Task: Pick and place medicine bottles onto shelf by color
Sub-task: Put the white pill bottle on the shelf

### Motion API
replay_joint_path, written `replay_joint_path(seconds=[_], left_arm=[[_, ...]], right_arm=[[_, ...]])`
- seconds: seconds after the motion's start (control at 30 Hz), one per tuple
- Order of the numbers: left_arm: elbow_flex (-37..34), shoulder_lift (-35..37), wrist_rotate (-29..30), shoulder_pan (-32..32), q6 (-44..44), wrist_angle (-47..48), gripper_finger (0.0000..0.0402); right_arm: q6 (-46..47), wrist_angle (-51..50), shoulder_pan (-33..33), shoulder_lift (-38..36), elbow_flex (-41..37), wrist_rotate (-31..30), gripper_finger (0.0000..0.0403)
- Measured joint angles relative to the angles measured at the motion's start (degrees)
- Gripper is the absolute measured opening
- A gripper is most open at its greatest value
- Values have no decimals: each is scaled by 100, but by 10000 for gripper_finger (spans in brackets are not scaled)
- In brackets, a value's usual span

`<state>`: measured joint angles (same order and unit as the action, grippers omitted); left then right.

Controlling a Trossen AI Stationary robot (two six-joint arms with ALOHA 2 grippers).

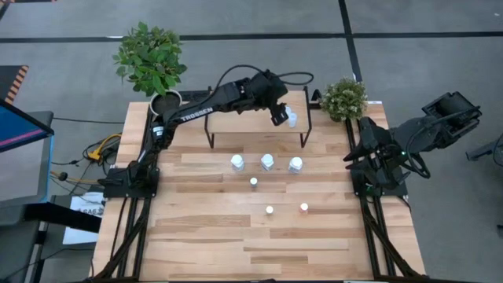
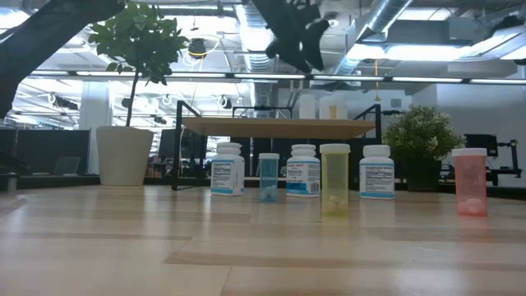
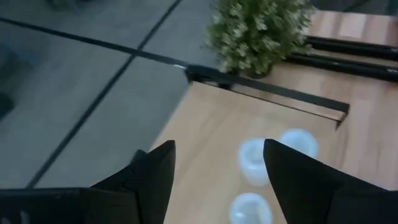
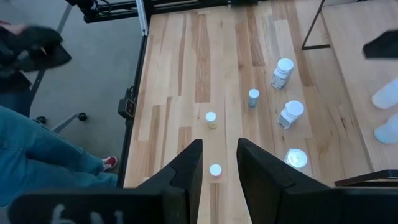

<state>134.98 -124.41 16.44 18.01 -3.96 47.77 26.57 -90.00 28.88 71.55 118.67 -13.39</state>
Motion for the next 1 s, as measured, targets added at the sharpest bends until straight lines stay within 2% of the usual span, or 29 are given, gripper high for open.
replay_joint_path(seconds=[0.07, 0.17, 0.3, 0.4, 0.53, 0.67, 0.83, 1.0], left_arm=[[-110, 187, 76, -10, 91, 14, 229], [-66, 281, 95, -17, 444, 667, 210], [-118, 274, 287, 21, 1170, 1727, 155], [-347, 266, 479, 86, 1668, 1996, 104], [-778, 241, 485, 123, 1763, 1517, 46], [-1150, 248, 438, 132, 1665, 943, 8], [-1306, 250, 364, 145, 1694, 811, 7], [-1374, 243, 36, 145, 1669, 621, 3]], right_arm=[[0, 1, -2, -2, 2, 2, 122], [0, -1, -2, -1, 2, 3, 122], [0, -2, -2, 0, 2, 4, 122], [-1, -2, -2, 0, 2, 4, 122], [0, -2, -2, 0, 2, 4, 122], [0, -2, -2, 0, 2, 4, 122], [0, -2, -2, -1, 2, 4, 122], [-2, 1, -2, -2, 2, 4, 122]])
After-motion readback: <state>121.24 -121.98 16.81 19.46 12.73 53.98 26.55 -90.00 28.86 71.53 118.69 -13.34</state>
